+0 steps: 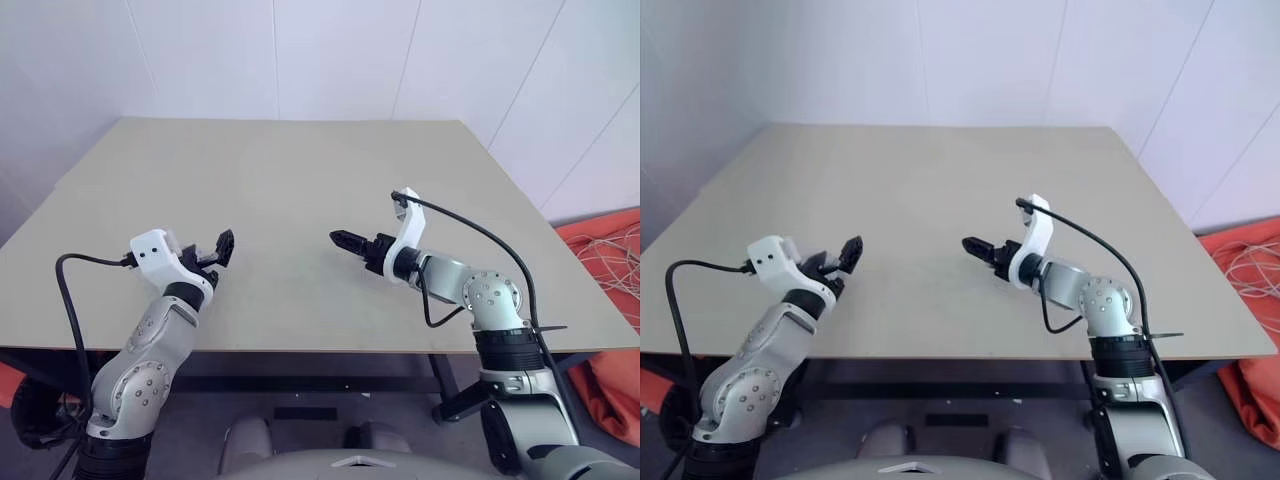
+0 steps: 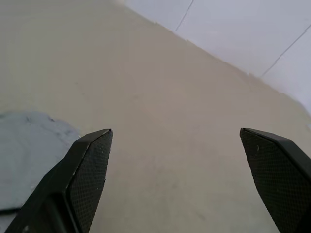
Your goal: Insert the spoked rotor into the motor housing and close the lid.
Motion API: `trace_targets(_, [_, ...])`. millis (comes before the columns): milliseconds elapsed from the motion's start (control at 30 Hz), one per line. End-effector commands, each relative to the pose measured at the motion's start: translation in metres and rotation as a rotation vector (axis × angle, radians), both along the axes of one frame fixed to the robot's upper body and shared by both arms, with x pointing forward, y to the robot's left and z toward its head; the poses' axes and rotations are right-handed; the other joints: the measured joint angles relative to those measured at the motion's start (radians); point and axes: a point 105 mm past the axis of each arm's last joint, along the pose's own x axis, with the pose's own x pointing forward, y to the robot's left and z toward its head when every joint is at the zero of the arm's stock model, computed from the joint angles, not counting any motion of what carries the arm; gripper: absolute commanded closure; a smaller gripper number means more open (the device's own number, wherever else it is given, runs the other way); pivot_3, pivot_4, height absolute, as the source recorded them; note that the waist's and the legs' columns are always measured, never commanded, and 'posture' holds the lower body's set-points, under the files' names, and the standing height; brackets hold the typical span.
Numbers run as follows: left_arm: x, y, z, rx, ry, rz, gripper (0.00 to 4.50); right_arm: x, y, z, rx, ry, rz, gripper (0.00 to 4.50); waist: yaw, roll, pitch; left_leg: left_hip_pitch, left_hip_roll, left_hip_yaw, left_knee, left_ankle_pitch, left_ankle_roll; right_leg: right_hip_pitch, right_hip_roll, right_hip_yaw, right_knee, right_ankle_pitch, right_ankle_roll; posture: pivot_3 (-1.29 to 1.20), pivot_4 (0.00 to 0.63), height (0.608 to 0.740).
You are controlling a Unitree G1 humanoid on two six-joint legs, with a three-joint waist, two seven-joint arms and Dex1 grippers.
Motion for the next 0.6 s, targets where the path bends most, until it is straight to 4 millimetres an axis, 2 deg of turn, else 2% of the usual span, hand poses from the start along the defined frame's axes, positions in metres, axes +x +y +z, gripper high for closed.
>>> trace_targets(33, [-0.001, -0.005, 0.006, 0.18, -0.092, -0.021, 0.03, 0.006, -0.006, 0.024, -0.119, -0.279, -0.02, 0.0, 0.0, 0.0, 0.0, 0.0, 0.0, 0.0, 0.0, 0.0, 0.0, 0.0, 0.0, 0.0, 0.0, 0.0, 0.0, 0.0, 0.0, 0.74])
trace_targets(133, [-0.003, -0.007, 0.001, 0.269, -0.125, -0.021, 0.03, 0.005, -0.011, 0.024, -0.263, -0.468, -0.025, 0.0, -0.001, 0.0, 0.0, 0.0, 0.0, 0.0, 0.0, -0.001, 0.002, 0.0, 0.0, 0.0, 0.0, 0.0, 0.0, 0.0, 0.0, 0.74])
trace_targets(233, [-0.004, -0.007, -0.004, 0.306, -0.138, -0.012, 0.03, 0.003, -0.017, 0.017, -0.337, -0.549, -0.039, 0.0, -0.003, 0.0, 0.0, 0.0, 0.0, 0.0, 0.0, -0.003, 0.004, -0.001, 0.0, 0.0, 0.0, 0.0, -0.001, 0.0, 0.0, 0.74])
trace_targets(433, [-0.005, 0.0, -0.005, 0.458, -0.206, 0.039, 0.03, -0.002, -0.026, 0.004, -0.401, -0.62, -0.093, 0.0, -0.011, 0.0, 0.001, 0.001, 0.0, 0.0, 0.0, -0.004, 0.006, 0.0, 0.0, 0.001, 0.0, 0.0, -0.001, 0.0, 0.0, 0.74])
trace_targets(600, [-0.005, 0.002, -0.009, 0.473, -0.219, 0.057, 0.03, -0.004, -0.03, -0.001, -0.391, -0.617, -0.133, 0.0, -0.012, 0.001, 0.001, 0.002, 0.0, 0.001, 0.0, -0.004, 0.007, 0.0, 0.0, 0.002, 0.0, 0.0, -0.001, 0.0, 0.0, 0.74])
